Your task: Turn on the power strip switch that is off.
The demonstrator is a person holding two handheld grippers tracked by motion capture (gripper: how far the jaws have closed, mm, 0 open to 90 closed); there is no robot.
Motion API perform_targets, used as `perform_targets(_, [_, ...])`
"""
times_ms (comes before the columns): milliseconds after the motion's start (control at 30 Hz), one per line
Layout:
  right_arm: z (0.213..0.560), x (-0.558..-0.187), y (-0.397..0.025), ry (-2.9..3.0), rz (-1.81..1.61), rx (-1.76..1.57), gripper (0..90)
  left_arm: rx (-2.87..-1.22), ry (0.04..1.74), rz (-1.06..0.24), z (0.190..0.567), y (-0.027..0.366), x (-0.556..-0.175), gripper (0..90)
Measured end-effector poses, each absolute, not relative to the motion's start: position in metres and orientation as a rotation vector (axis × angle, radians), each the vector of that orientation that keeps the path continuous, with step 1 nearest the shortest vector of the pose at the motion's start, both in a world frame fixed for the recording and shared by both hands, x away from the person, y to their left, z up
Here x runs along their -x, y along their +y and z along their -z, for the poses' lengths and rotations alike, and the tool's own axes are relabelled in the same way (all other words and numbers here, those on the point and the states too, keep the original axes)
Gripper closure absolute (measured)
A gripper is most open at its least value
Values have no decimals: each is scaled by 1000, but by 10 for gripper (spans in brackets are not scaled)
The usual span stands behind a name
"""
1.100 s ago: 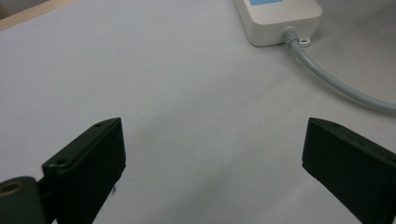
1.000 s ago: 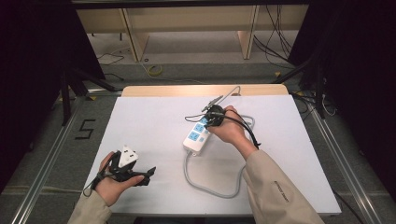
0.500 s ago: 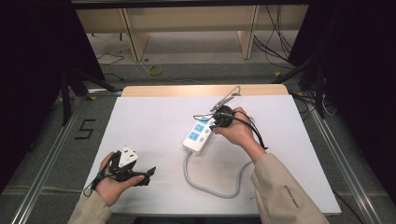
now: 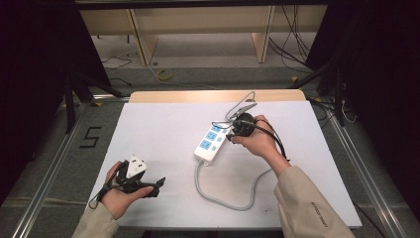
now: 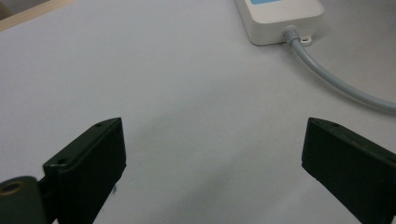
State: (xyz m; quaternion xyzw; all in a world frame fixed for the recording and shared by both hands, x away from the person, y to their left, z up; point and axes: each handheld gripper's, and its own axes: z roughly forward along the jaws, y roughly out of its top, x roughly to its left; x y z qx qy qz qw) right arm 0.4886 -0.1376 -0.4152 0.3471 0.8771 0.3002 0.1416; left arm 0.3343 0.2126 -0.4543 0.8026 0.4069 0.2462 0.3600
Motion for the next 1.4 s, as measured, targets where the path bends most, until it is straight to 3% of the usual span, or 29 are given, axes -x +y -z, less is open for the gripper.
perform_targets(1400, [402, -455, -199, 2409, -967, -1109, 561, -2056, 1071, -621, 455, 212, -335, 67])
